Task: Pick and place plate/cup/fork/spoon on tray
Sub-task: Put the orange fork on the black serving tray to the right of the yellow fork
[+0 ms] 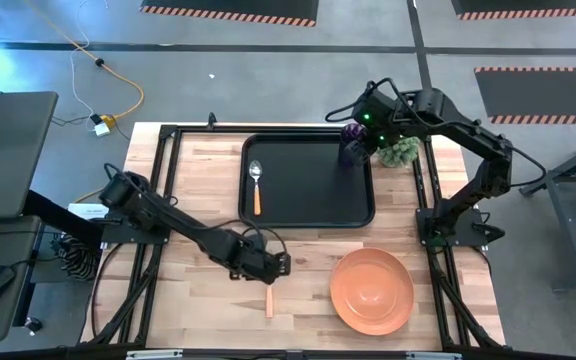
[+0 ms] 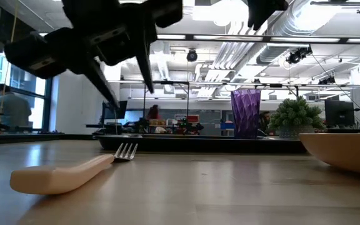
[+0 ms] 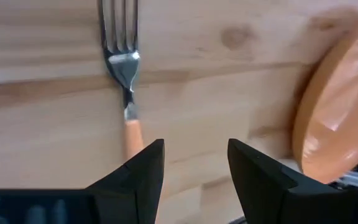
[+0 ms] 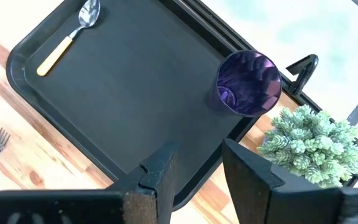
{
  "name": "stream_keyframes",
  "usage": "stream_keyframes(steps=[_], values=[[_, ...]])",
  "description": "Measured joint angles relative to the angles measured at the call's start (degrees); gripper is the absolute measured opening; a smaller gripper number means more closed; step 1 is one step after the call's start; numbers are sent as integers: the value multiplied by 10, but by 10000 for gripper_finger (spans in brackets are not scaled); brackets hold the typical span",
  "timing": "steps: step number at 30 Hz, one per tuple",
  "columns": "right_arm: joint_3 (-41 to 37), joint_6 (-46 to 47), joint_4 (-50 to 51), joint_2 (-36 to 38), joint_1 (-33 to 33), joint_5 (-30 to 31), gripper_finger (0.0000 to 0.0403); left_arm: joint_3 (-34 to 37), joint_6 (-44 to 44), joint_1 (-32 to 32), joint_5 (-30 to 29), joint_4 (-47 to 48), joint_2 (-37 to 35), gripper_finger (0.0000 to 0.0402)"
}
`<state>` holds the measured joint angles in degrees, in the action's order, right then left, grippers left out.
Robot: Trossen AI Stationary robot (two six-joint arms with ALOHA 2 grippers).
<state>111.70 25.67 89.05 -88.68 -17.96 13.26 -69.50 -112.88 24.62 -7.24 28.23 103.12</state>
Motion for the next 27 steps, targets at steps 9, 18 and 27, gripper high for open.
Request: stream_keyframes(steps=[9, 18, 27], values=[[0, -1, 7, 0, 0, 0, 122, 0, -37, 19, 7, 5, 8, 168], [0, 0, 7, 0, 0, 0, 122, 0, -79, 42, 5, 16, 14, 168], [0, 12, 6, 0, 0, 0, 122, 2, -101, 52, 8, 17, 34, 168]])
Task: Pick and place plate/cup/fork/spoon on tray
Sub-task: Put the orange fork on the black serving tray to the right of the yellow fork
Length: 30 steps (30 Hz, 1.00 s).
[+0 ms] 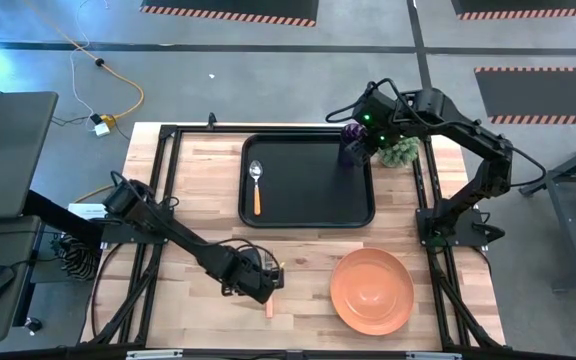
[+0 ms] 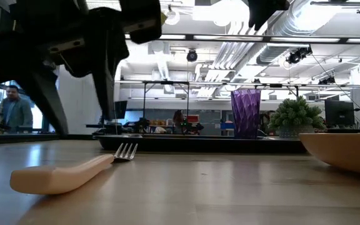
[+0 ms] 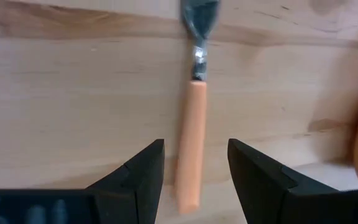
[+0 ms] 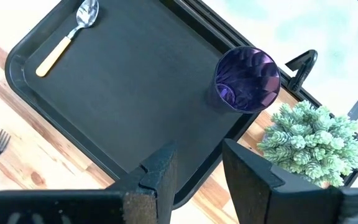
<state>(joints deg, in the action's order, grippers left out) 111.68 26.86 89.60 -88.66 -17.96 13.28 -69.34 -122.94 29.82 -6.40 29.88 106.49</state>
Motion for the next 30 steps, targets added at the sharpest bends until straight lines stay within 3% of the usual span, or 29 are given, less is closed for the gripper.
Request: stream_keyframes(steps=[30], values=[[0, 14, -1, 0, 0, 0, 122, -1, 31, -20, 3, -8, 22, 168]])
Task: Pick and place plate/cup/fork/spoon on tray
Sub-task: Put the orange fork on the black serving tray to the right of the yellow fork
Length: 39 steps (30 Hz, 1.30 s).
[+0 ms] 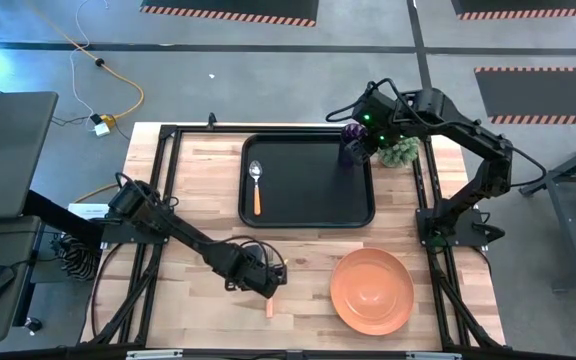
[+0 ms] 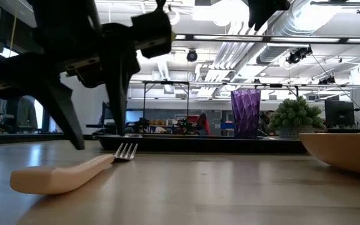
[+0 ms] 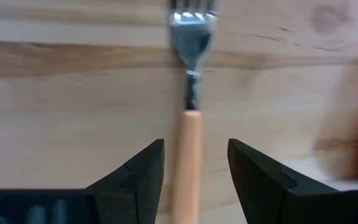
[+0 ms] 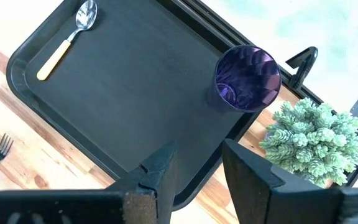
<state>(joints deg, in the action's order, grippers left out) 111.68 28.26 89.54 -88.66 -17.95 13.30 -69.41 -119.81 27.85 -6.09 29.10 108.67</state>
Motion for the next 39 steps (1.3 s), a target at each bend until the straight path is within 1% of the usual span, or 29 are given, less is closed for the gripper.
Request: stream_keyframes(steps=[7, 9, 16, 30, 34, 39], values=[[0, 0, 0, 0, 0, 0, 122, -2, 5, -1, 7, -9, 13, 168], [0, 0, 0, 0, 0, 0, 122, 0, 6, -1, 10, 1, 17, 168], [0, 0, -2, 0, 0, 0, 122, -2, 16, -6, 12, -19, 30, 168], [0, 3, -2, 0, 0, 0, 122, -3, 40, -19, 35, 7, 39, 167], [0, 3, -2, 0, 0, 0, 122, -3, 49, -27, 39, 8, 43, 158], [0, 3, -3, 0, 0, 0, 122, -2, 69, -39, 53, 10, 50, 131]])
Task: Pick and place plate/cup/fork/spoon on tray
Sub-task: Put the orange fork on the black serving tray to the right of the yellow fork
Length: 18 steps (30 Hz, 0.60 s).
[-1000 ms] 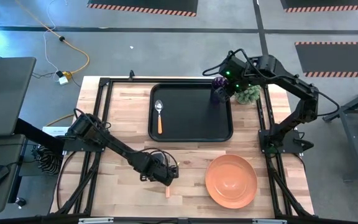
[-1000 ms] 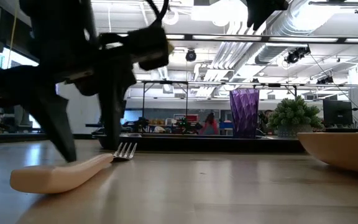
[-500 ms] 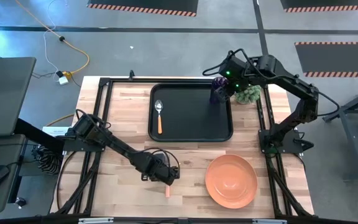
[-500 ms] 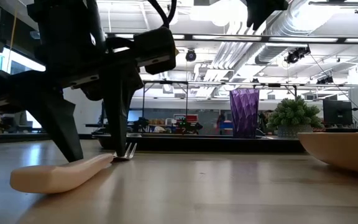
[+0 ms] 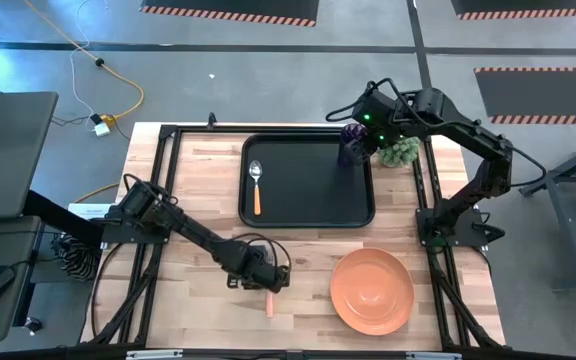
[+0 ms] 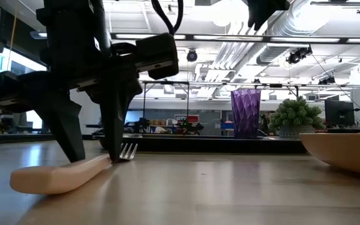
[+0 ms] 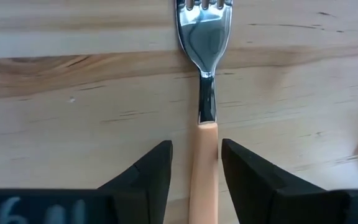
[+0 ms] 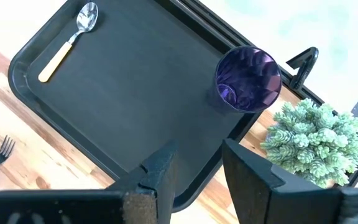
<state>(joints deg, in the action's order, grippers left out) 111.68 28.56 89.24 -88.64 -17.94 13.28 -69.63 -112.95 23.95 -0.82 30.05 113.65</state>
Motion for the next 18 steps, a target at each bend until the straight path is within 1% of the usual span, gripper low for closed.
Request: stream_keyframes(steps=[5, 10, 18], values=[[0, 0, -6, 0, 0, 0, 122, 0, 18, -8, 5, 3, 1, 109], [0, 0, -6, 0, 0, -1, 122, 0, 35, -14, 3, 6, 1, 96], [0, 0, -6, 0, 0, -2, 122, 0, 49, -18, -6, 38, 1, 71]])
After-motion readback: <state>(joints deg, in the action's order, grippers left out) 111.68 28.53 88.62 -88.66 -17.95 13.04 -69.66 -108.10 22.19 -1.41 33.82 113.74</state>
